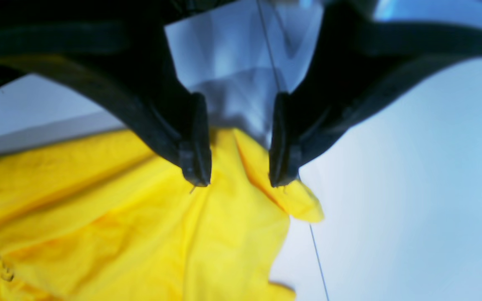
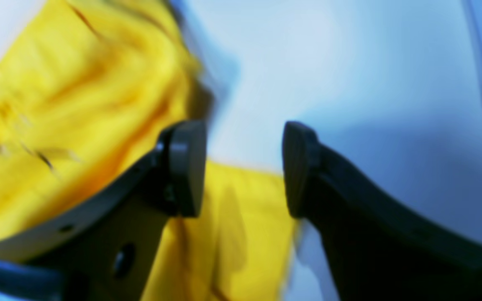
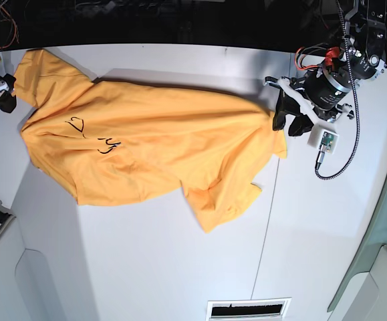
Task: Layout the t-shirt on the table in an organized manner, then fold the t-shirt properly
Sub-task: 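Grasp opposite shirt ends with both grippers and stretch them apart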
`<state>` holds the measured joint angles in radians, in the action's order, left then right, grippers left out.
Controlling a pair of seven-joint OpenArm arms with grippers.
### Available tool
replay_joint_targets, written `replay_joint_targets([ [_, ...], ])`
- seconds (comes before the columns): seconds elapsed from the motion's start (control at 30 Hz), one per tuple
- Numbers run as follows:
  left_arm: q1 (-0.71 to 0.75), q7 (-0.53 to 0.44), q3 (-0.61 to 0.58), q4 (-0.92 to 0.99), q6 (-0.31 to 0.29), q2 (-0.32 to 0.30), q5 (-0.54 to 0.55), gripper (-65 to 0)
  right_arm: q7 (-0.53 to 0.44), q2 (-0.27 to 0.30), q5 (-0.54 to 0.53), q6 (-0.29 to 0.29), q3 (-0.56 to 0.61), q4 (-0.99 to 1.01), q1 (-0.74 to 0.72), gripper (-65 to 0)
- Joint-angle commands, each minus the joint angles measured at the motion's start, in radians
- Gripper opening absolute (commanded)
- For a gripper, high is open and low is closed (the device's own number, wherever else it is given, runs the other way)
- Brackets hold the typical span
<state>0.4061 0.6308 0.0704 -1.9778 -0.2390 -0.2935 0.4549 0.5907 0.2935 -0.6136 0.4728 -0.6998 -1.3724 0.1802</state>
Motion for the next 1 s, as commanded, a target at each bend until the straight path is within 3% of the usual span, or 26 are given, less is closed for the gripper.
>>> replay_joint_targets([
  [0.0,-0.028,-0.026,0.004,-0.016,0.003,-0.005,0.008,-37.8,-0.023,0.013,-0.009,0.003,-0.005,-0.014,-0.033,-35.5],
  [0.2,-0.113,-0.028,0.001,0.027,0.002,-0.006,0.009,-37.8,-0.071,0.012,0.111,-0.01,0.009,0.07,-0.208,-35.5],
  [0.3,-0.145,-0.029,-0.012,0.135,-0.043,-0.005,0.029,-35.1,-0.086,0.018,0.163,-0.009,0.048,0.205,-0.308,-35.5],
  [0.4,-0.182,-0.027,-0.052,0.248,-0.048,0.001,0.043,-33.2,-0.101,0.034,0.187,0.002,0.114,0.367,-0.387,-35.5],
  [0.5,-0.2,-0.029,-0.108,0.289,-0.084,0.021,0.043,-33.3,-0.102,0.037,0.186,0.031,0.2,0.457,-0.41,-35.5],
  [0.63,-0.206,-0.036,-0.174,0.291,-0.102,0.049,0.031,-34.0,-0.121,0.021,0.185,0.029,0.299,0.466,-0.398,-38.2],
  [0.7,-0.207,-0.043,-0.204,0.291,-0.101,0.05,-0.005,-44.3,-0.12,0.008,0.184,0.033,0.317,0.46,-0.4,-46.5],
  [0.77,-0.207,-0.043,-0.223,0.291,-0.101,0.05,-0.048,-63.9,-0.12,-0.003,0.184,0.053,0.317,0.44,-0.4,-59.1],
  [0.8,-0.208,-0.044,-0.225,0.291,-0.101,0.05,-0.067,-65.0,-0.12,-0.006,0.184,0.055,0.316,0.426,-0.4,-65.0],
  [0.97,-0.243,-0.043,-0.166,0.29,-0.048,0.048,-0.093,-65.0,-0.103,-0.006,0.188,0.055,0.269,0.288,-0.399,-65.0],
])
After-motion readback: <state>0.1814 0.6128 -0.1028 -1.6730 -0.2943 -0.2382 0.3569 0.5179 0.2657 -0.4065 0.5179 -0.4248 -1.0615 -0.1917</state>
